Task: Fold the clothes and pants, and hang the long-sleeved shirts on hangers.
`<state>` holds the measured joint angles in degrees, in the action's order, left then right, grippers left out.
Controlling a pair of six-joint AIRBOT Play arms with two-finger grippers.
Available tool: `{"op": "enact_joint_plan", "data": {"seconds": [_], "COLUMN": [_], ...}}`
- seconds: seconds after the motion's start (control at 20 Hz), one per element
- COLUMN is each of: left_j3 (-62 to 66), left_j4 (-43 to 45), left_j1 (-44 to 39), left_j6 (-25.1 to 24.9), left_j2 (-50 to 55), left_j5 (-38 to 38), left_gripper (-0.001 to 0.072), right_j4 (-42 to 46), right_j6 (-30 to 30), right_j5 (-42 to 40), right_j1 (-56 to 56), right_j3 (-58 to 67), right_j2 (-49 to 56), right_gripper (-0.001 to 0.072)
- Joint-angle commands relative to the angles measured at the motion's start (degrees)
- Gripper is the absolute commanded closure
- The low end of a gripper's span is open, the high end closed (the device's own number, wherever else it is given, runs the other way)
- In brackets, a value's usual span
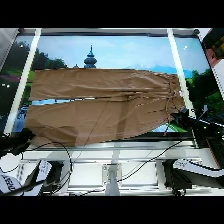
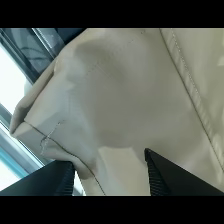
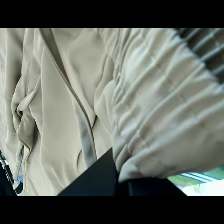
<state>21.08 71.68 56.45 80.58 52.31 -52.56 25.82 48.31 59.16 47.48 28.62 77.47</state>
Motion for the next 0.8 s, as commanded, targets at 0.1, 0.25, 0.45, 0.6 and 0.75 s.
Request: {"op": "enact_joint_plan", "data": {"seconds": [0.1, 0.25, 0.45, 0.6, 0.75], "left_j3": [-0.28, -0.04, 0.63, 2.62, 4.98], "left_j4": [-4.07, -10.05, -12.37, -12.41, -16.46], "left_j1": [-0.04, -0.04, -0.04, -0.04, -0.04], "left_j6": [-0.57, -4.92, -6.05, -6.03, -6.01], "left_j2": [0.33, -0.9, -3.41, -5.33, -6.01], "left_j5": [1.95, 1.99, 1.75, 1.31, 1.09], "left_gripper": [0.0225, 0.0581, 0.0695, 0.0695, 0.0697], "right_j4": [-0.11, -0.11, 0.09, 4.76, 14.78], "right_j6": [0.02, -0.07, 0.09, 4.83, 13.33], "right_j5": [0.17, 1.36, 1.38, 1.33, 1.31], "right_j1": [-0.02, -0.02, -0.02, -0.04, -0.04], "right_j3": [0.02, 0.02, 0.02, 0.02, 0.15], "right_j2": [0.02, 0.0, -4.24, -11.93, -21.03], "right_gripper": [0.0671, 0.0672, 0.0673, 0.0674, 0.0676]}}
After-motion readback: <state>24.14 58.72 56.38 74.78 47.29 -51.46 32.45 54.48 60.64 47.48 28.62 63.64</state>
